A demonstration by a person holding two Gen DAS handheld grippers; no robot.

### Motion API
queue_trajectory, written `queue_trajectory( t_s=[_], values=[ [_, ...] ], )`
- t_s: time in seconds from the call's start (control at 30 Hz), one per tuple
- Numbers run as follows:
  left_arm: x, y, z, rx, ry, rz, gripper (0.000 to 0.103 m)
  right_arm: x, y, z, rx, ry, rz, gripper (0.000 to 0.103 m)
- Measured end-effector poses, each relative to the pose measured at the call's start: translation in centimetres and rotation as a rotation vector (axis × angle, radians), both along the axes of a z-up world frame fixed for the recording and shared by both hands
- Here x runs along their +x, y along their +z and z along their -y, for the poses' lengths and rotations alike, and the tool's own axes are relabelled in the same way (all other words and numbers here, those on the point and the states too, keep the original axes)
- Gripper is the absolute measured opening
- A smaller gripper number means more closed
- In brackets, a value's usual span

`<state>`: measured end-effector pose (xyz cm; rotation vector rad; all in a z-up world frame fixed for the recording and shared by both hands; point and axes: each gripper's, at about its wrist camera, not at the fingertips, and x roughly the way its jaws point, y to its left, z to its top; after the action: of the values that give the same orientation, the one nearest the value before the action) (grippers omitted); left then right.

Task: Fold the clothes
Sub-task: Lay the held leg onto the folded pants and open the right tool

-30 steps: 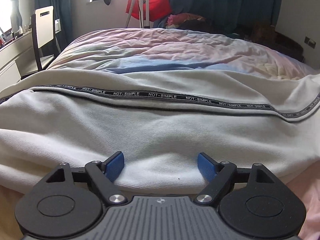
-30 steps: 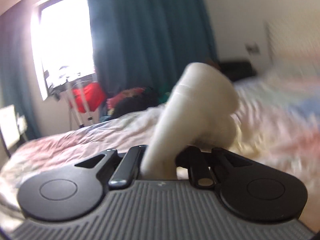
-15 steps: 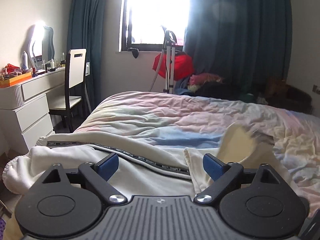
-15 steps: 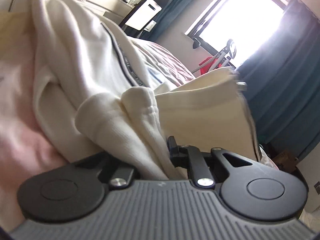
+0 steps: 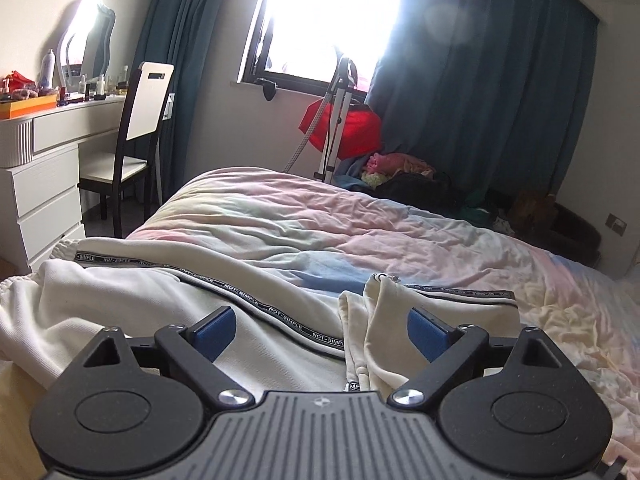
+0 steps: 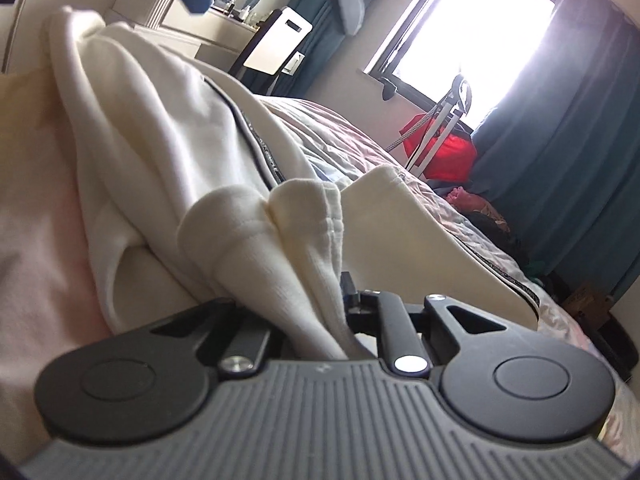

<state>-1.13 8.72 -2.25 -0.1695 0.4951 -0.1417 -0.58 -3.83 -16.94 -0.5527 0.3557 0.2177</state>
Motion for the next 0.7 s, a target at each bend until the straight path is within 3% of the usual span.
queue_trajectory(
  t_s=[0.03,0.1,0.13,0.23,0.33,0.53,0.7],
  values=[
    [0.1,-0.1,0.0,-0.003,-0.002,-0.003,0.094,-0.2,0.7,0.5,0.038,-0.010,-0.002,0.024],
    [0.0,-0.2,0.3,0.008,-0.009,-0.006,0.094,-0.8,2.5,2.2,0.173,-0.020,-0.032,0.082],
    [0.0,-0.3,0.5,0.015,-0.012,-0.006,0.094,-1.3,3.4,3.1,0.240,-0.006,-0.052,0.090],
    [-0.2,-0.5,1.0,0.036,-0.023,-0.009,0.094,-3.1,5.5,5.3,0.390,0.038,-0.111,0.093],
    [-0.4,-0.6,1.6,0.042,-0.028,-0.006,0.096,-4.8,7.4,7.3,0.443,0.039,-0.076,0.093],
    [-0.9,-1.0,3.3,0.078,-0.046,0.010,0.096,-6.6,9.8,12.9,0.568,-0.142,0.048,0.093],
    [-1.8,-1.1,4.8,0.130,-0.073,0.043,0.098,-5.1,8.7,14.4,0.617,-0.253,0.037,0.093]
  ],
)
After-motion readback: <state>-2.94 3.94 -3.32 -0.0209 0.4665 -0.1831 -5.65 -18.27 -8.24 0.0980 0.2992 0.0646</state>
